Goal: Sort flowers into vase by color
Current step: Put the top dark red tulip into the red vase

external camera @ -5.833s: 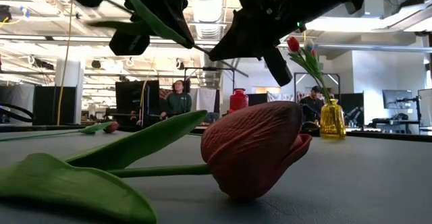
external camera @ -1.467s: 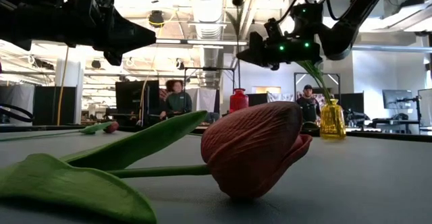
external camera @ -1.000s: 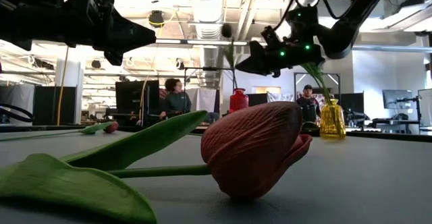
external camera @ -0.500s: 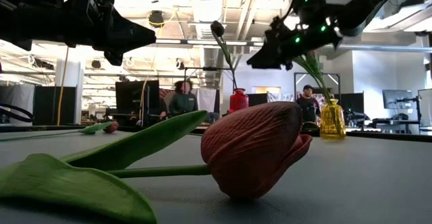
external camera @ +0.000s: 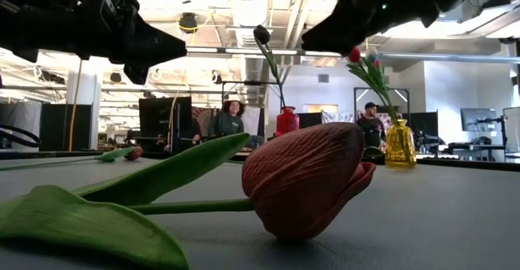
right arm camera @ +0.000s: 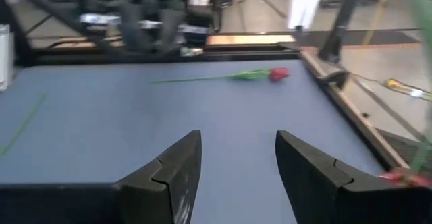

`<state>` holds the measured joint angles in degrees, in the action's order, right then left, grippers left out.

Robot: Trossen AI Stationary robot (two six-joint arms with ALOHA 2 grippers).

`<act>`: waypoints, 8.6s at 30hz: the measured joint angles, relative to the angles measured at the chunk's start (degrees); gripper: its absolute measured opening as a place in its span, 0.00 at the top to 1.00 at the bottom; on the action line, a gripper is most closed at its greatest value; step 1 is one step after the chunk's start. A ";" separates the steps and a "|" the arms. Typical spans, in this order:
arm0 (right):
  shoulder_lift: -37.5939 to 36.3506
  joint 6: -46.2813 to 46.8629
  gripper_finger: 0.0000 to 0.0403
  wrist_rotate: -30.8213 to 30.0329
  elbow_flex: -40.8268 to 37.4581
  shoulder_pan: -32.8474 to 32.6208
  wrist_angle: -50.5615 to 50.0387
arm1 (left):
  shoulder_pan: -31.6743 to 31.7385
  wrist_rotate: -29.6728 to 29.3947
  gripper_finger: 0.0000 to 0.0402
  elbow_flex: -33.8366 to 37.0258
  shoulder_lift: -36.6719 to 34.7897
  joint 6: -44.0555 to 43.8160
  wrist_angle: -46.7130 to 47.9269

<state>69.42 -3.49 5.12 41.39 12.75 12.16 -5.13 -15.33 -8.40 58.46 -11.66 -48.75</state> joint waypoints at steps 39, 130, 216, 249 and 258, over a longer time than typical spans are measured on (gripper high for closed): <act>0.23 1.52 0.47 -0.70 -0.02 -24.26 -5.67 | 34.37 -2.63 0.56 -18.14 -0.24 -28.44 84.11; 26.41 2.97 0.47 2.56 17.88 -18.99 19.92 | 0.55 17.03 1.00 -19.46 20.48 -2.19 -19.94; -1.87 -1.23 0.94 -14.62 15.17 5.04 -12.49 | 1.64 -15.24 0.58 -19.45 1.68 12.06 27.38; 14.71 -0.88 0.92 -7.70 15.19 15.93 -2.38 | 1.64 -15.04 0.58 -19.45 1.64 13.85 27.88; 16.99 -0.13 0.84 -7.92 15.19 16.74 -4.25 | 1.64 -15.04 0.58 -19.47 1.64 13.85 27.89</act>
<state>86.42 -3.62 -2.80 56.58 29.49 7.91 -3.49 -30.37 -27.88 60.10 2.20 -20.86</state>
